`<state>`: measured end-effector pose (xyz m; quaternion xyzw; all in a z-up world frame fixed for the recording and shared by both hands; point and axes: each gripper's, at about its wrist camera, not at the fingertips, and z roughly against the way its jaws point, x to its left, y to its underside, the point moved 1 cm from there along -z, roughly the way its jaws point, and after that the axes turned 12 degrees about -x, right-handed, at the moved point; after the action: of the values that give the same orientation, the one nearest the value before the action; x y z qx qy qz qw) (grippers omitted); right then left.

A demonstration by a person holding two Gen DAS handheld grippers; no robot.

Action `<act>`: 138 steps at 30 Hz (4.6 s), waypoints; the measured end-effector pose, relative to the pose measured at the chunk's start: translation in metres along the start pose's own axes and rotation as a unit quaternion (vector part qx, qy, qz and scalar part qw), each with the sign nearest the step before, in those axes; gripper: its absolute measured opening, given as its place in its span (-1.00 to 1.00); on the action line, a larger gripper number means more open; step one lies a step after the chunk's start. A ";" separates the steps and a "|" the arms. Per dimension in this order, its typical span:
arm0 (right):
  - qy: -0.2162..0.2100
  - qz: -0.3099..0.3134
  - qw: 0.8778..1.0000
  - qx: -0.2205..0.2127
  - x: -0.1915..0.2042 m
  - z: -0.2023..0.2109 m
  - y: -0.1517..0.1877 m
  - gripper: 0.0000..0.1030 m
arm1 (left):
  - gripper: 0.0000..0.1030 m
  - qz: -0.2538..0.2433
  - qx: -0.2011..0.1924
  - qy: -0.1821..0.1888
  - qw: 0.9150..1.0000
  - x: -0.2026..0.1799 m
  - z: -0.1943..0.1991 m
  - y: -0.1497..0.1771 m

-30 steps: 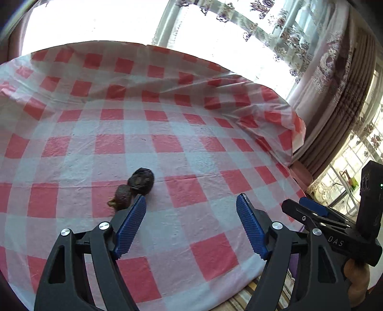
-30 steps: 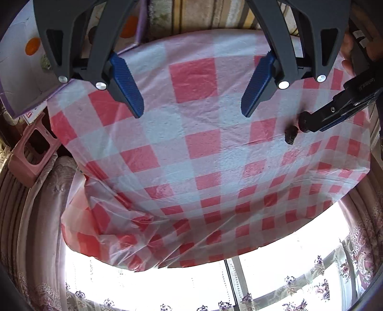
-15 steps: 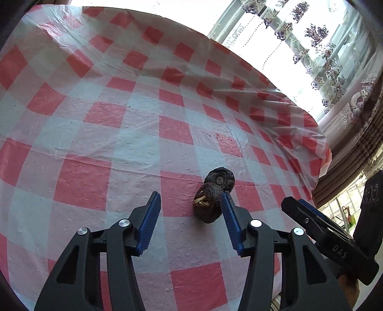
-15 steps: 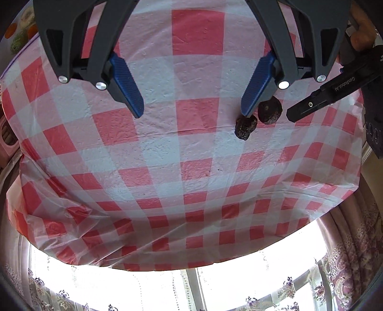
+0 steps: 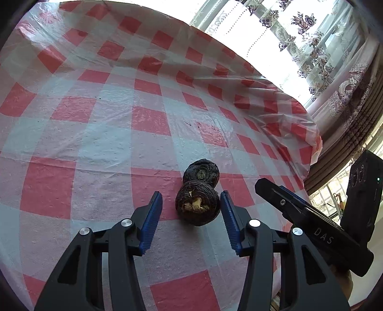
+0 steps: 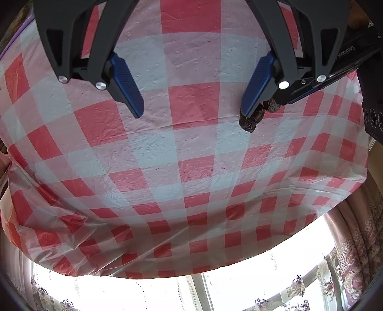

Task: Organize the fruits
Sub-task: 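Grasp a dark round fruit with the left tool while the right tool grasps the other, then carry both dark fruits over the white box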

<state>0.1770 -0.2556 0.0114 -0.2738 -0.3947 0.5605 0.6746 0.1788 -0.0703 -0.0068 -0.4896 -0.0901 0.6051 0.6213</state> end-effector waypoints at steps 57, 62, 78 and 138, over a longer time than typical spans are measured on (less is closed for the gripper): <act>-0.006 0.199 0.979 0.046 0.101 -0.054 0.022 -0.10 | -0.26 0.013 -0.109 -0.167 0.980 0.038 0.041 -0.016; -0.015 0.189 0.981 0.045 0.099 -0.052 0.022 -0.23 | -0.26 0.005 -0.111 -0.166 0.980 0.035 0.041 -0.015; -0.017 0.109 0.994 -0.005 0.054 0.000 0.021 -0.24 | -0.26 -0.059 -0.150 -0.180 0.970 -0.003 0.054 -0.008; 0.287 0.041 0.955 0.059 -0.286 0.219 0.089 -0.24 | -0.26 -0.415 0.130 0.094 0.895 -0.344 -0.035 0.206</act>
<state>-0.0722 -0.5300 -0.0071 -0.3990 -0.1393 0.5077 0.7507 -0.0199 -0.4208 -0.0066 -0.3770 -0.1467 0.2494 0.8798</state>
